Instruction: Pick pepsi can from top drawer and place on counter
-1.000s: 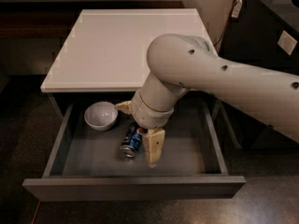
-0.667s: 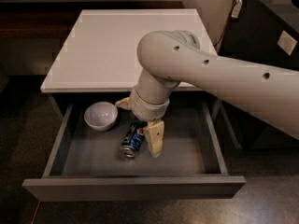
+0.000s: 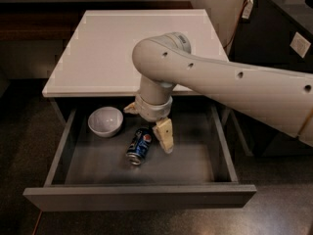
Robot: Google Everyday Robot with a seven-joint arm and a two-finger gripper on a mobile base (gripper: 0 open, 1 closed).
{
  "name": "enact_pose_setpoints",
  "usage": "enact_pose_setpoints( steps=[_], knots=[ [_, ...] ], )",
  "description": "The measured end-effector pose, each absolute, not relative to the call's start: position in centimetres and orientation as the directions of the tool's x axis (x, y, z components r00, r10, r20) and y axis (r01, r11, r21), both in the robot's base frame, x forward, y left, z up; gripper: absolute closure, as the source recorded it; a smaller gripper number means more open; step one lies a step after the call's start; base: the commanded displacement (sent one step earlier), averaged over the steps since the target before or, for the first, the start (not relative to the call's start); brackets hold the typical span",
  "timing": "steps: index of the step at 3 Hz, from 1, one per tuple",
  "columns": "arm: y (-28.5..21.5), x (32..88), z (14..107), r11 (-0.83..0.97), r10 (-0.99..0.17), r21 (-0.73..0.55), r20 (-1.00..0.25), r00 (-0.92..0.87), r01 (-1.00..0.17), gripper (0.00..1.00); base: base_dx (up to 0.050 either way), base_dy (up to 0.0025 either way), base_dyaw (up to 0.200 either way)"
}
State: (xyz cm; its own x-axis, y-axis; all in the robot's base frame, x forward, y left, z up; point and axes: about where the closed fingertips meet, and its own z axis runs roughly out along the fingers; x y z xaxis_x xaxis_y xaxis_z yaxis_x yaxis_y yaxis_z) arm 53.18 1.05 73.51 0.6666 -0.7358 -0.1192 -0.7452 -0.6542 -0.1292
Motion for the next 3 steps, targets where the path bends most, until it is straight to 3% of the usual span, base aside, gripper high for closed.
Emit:
enact_pose_setpoints(
  steps=[3],
  knots=[
    [2.1,54.2,67.9,-0.784,-0.611,-0.066,-0.092,0.786,-0.617,0.0,0.0,0.0,0.0]
  ],
)
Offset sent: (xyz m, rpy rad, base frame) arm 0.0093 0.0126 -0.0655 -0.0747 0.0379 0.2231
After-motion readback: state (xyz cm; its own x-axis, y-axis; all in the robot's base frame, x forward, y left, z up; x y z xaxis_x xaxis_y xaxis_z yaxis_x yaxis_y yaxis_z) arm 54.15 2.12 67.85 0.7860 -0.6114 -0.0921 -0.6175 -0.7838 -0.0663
